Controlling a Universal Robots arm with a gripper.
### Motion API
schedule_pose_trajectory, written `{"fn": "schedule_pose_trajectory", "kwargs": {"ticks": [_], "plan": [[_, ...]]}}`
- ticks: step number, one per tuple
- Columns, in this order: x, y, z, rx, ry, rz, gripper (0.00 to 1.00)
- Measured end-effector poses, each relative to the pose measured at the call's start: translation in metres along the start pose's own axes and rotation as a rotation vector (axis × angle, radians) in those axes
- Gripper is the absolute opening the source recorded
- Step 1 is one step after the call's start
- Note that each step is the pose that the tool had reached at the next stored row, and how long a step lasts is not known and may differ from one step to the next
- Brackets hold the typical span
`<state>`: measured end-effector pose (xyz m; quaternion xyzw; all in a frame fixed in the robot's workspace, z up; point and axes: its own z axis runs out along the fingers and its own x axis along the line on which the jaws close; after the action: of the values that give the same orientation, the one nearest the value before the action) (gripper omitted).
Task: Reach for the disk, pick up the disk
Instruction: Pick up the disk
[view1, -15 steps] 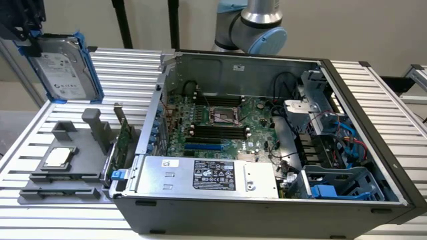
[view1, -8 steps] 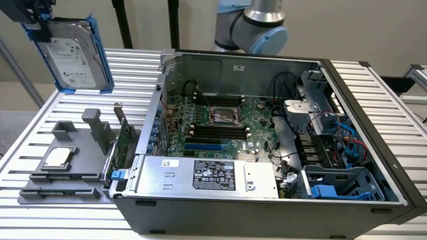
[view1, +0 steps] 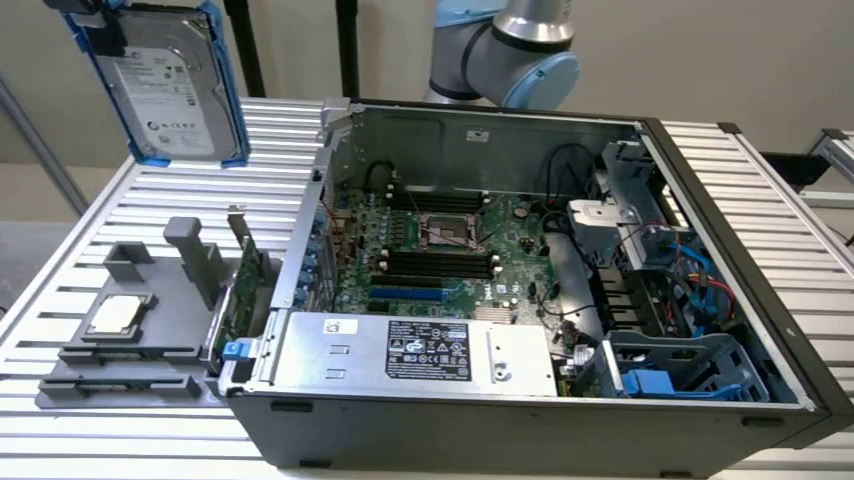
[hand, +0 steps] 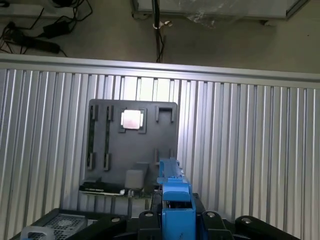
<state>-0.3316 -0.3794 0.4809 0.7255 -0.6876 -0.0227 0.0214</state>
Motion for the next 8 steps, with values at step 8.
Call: {"fn": "schedule_pose_trajectory", "kwargs": {"ticks": [8], "plan": [[0.004, -0.0349, -0.0248, -0.0122, -0.0062, 0.000, 0.33]]}}
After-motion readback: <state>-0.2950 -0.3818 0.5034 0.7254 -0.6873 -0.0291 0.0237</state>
